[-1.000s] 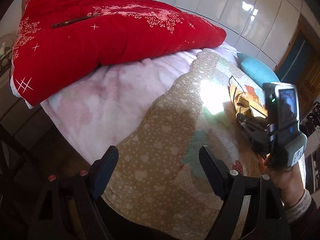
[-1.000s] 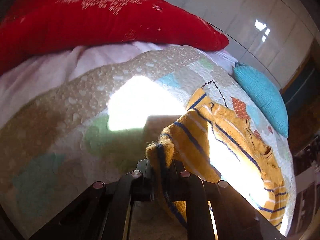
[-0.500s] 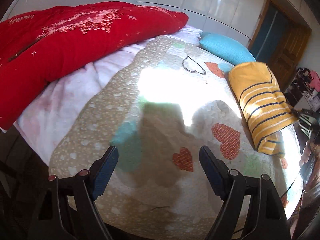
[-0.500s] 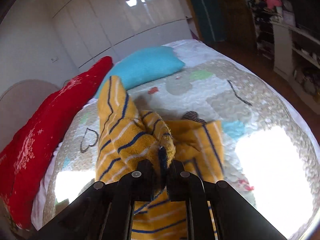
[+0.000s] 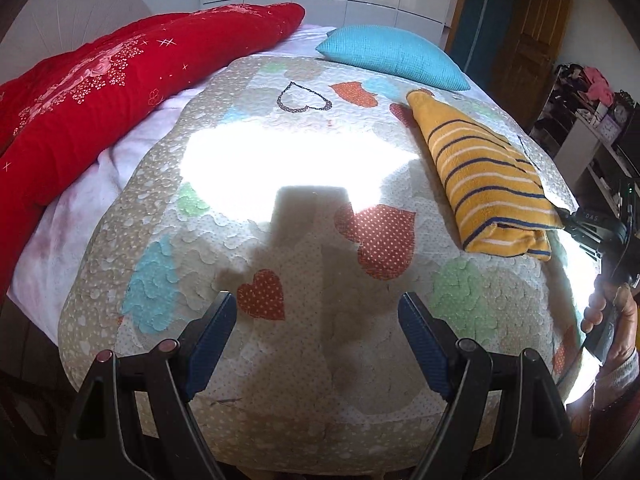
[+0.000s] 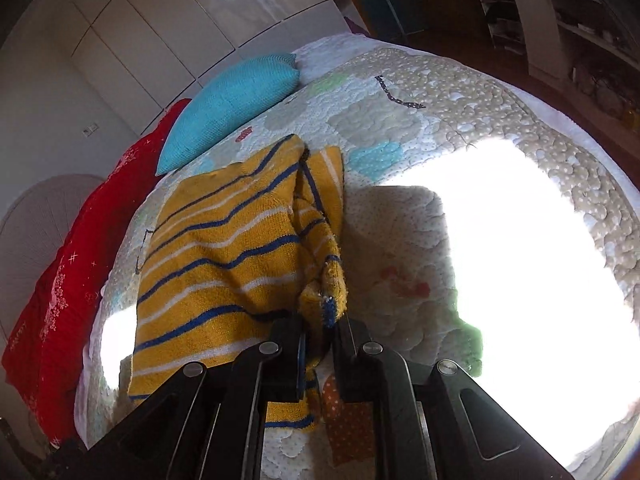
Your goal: Fold small clothes
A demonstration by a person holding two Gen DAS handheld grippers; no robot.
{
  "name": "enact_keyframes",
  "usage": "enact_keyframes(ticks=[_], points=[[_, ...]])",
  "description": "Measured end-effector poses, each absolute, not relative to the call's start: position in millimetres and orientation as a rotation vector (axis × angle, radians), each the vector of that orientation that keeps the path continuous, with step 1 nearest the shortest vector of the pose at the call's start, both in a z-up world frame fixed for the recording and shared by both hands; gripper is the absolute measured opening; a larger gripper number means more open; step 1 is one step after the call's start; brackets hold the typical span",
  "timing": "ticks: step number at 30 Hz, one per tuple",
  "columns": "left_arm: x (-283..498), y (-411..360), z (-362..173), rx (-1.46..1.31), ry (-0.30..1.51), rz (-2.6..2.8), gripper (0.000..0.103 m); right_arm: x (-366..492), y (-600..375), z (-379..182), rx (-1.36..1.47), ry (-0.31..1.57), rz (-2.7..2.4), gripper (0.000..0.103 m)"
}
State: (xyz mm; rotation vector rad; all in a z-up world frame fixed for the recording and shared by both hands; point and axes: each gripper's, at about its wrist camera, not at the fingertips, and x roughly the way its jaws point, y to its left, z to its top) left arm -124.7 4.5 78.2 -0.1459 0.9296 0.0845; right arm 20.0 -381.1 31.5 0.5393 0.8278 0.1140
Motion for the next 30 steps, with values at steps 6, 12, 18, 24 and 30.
enact_keyframes(ticks=[6,12,18,24,30], points=[[-113.4,1.1,76.5,-0.162,0.936,0.063,0.082,-0.1,-377.5,71.8,0.452,0.718,0.032,0.019],[-94.9,-14.3,80.3,-0.184,0.922,0.003,0.082,22.8,-358.0,90.8,0.461,0.684,0.132,0.019],[-63.8,-24.3,83.6,-0.254,0.919,-0.077,0.082,51.8,-354.8,9.4,0.624,0.929,0.209,0.018],[-1.8,-47.4,69.8,-0.310,0.965,-0.221,0.088,35.3,-367.8,27.7,0.544,0.884,0.256,0.029],[72.6,-86.3,34.9,-0.337,1.033,-0.412,0.092,64.5,-405.9,30.9,0.638,0.819,0.219,0.072]])
